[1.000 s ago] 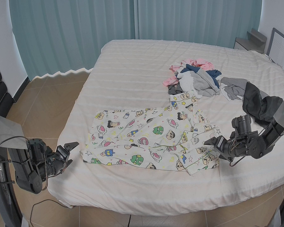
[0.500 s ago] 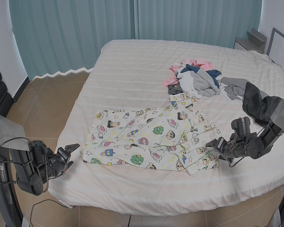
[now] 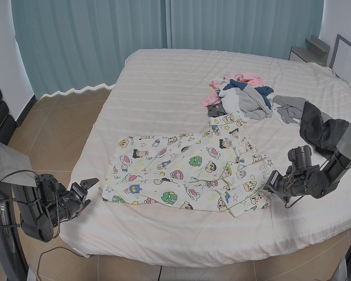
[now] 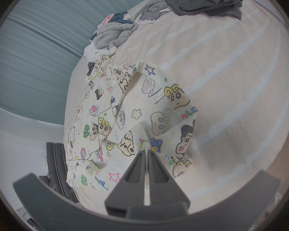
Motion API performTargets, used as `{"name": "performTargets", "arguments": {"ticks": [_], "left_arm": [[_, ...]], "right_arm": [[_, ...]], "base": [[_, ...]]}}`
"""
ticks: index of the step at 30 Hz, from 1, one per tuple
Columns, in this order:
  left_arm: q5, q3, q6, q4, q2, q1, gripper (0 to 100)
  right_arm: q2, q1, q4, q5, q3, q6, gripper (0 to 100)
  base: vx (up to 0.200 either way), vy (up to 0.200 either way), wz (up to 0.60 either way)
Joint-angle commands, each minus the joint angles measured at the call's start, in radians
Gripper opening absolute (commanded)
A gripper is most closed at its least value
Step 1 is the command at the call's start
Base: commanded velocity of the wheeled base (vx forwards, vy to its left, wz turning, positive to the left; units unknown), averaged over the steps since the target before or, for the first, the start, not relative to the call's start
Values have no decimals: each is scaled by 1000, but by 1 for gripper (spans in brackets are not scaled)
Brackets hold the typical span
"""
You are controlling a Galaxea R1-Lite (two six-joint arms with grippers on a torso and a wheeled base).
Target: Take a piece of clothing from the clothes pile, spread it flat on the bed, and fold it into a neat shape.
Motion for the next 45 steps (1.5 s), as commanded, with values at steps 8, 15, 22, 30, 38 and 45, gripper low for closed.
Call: {"name": "performTargets", "arguments": {"ticks": [8, 15, 22, 30, 38, 45], "left_arm": [[1, 2, 0, -15, 1, 1, 100], [1, 3, 0, -15, 1, 1, 100], [1, 8, 0, -15, 0, -1, 100], [0, 8, 0, -15, 0, -1, 100], [0, 6, 0, -15, 0, -1, 100], [0, 8, 0, -15, 1, -1, 100]], "right_arm": [[-124, 23, -2, -4, 152, -1, 0], [-76, 20, -123, -16, 252, 29, 0], [20, 24, -302, -35, 322, 31, 100], [-73, 23, -356, -30, 358, 23, 100], [-268, 140, -321, -28, 356, -46, 100], [-248, 365, -149, -88, 233, -262, 100]], "base": [[0, 0, 0], [0, 0, 0], [0, 0, 0], [0, 0, 0], [0, 0, 0], [0, 0, 0]]}}
